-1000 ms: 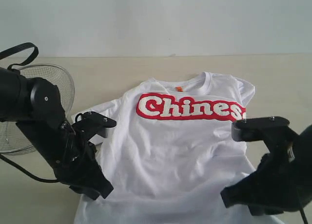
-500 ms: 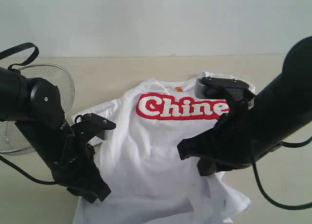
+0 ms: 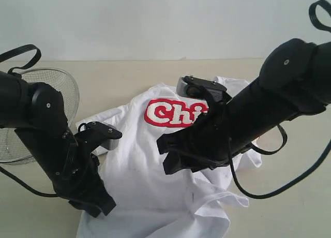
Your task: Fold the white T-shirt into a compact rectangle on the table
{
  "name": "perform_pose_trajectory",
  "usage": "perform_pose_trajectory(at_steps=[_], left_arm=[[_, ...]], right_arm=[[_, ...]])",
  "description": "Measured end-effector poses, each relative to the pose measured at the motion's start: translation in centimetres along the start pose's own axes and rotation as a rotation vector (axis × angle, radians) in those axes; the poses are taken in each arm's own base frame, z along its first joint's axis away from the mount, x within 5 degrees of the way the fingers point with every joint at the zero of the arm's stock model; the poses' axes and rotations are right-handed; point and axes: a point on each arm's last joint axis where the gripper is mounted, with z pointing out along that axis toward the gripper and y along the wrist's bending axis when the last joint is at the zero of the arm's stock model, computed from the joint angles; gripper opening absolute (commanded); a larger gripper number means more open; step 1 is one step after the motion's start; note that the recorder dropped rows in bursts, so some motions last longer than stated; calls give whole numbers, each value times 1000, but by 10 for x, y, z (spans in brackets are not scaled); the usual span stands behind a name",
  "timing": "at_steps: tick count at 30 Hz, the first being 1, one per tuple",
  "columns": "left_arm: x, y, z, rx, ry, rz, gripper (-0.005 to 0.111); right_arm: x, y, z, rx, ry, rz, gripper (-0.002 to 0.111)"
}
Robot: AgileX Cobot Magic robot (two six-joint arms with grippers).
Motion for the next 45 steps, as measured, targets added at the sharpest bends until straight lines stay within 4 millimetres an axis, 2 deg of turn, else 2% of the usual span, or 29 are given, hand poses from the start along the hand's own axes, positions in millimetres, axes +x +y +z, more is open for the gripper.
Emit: perform_pose_trajectory(at_steps=[16,19,22,30,32,37,41,45], left_arm=[[2,-1,0,10,21,0,16],[2,-1,0,10,25,2,16],[2,-1,0,11,27,2,16],[3,-1,0,13,32,2,16],[3,-1,0,12,32,3,16],[3,-1,0,12,35,5,16],[3,-1,0,12,35,5,16],[3,-1,0,12,35,5,16]], right_arm=[[10,-16,44,-48,143,31,62],[9,-15,44,-57,132,15,62],[6,-11,38,-68,107,-3,62],[-4,8,1,-75,2,-57,62],[-3,7,-9,-25,5,-41,60],[2,-11,-35,85,60,37,45],[9,-13,-50,90,114,57,45],[16,-13,-53,89,136,63,45]])
